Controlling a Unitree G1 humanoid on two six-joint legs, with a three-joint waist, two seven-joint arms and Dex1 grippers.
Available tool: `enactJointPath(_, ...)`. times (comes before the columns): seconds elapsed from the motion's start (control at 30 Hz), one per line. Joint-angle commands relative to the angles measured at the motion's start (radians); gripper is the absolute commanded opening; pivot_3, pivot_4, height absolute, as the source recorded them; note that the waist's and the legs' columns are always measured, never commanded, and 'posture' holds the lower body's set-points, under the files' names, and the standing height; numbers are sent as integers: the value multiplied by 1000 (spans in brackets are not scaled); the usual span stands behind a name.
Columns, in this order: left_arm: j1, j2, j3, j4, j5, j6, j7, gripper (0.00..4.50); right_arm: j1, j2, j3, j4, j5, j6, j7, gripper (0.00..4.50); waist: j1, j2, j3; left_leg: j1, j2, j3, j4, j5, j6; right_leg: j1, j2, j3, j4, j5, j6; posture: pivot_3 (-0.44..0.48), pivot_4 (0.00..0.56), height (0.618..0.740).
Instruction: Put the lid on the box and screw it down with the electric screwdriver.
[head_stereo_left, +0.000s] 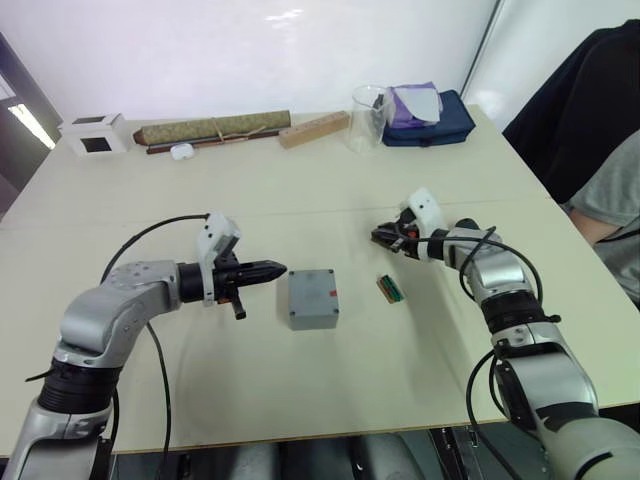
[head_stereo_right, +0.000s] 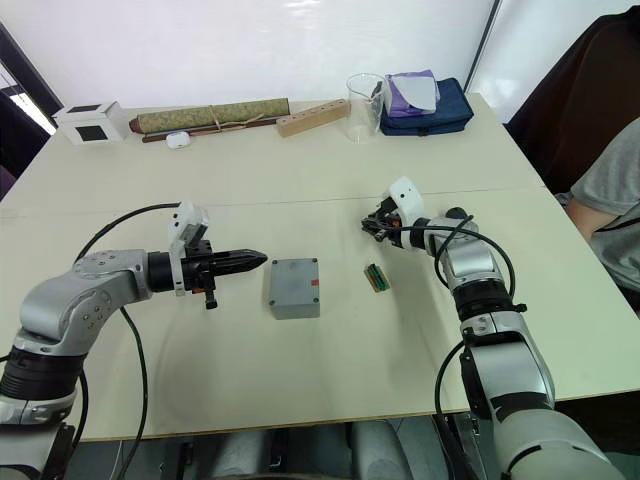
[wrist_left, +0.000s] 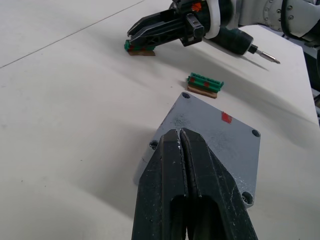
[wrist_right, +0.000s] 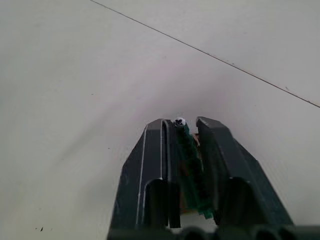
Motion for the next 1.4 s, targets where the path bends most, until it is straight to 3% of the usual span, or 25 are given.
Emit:
enactJointPath(0.03, -4, 3, 17, -25, -5, -8, 6, 0, -32, 6, -9, -4, 1, -21, 9, 899, 0, 0, 0, 0, 0, 0, 0, 0, 0, 0, 0, 0, 0, 0, 0, 0, 150, 740)
enactJointPath(0.2, -3, -2, 14, -28, -6, -11, 11, 0, -34, 6, -8, 2, -4, -25, 10, 899, 0, 0, 0, 0, 0, 0, 0, 0, 0, 0, 0, 0, 0, 0, 0, 0, 150, 740)
enactJointPath(0.23, -3, -2, 14, -28, -6, -11, 12, 0, -34, 6, -8, 3, -4, -28, 10, 372, 0, 0, 0, 0, 0, 0, 0, 0, 0, 0, 0, 0, 0, 0, 0, 0, 150, 740)
enactJointPath(0.3, -3, -4, 14, -29, -7, -10, 13, 0, -34, 5, -7, 6, -5, -31, 12, 46, 0, 0, 0, 0, 0, 0, 0, 0, 0, 0, 0, 0, 0, 0, 0, 0, 150, 740)
enactJointPath(1.3, -4, -3, 13, -12, -1, -20, 0, 0, 30, -5, -47, -184, 51, 44, 1, 46, 1, 0, 0, 0, 0, 0, 0, 0, 0, 0, 0, 0, 0, 0, 0, 0, 150, 740)
enactJointPath(1.4, -6, -4, 10, -14, -1, -17, 2, 0, 26, 0, -30, -153, 31, 7, 1, 830, 0, 0, 0, 0, 0, 0, 0, 0, 0, 0, 0, 0, 0, 0, 0, 0, 150, 740)
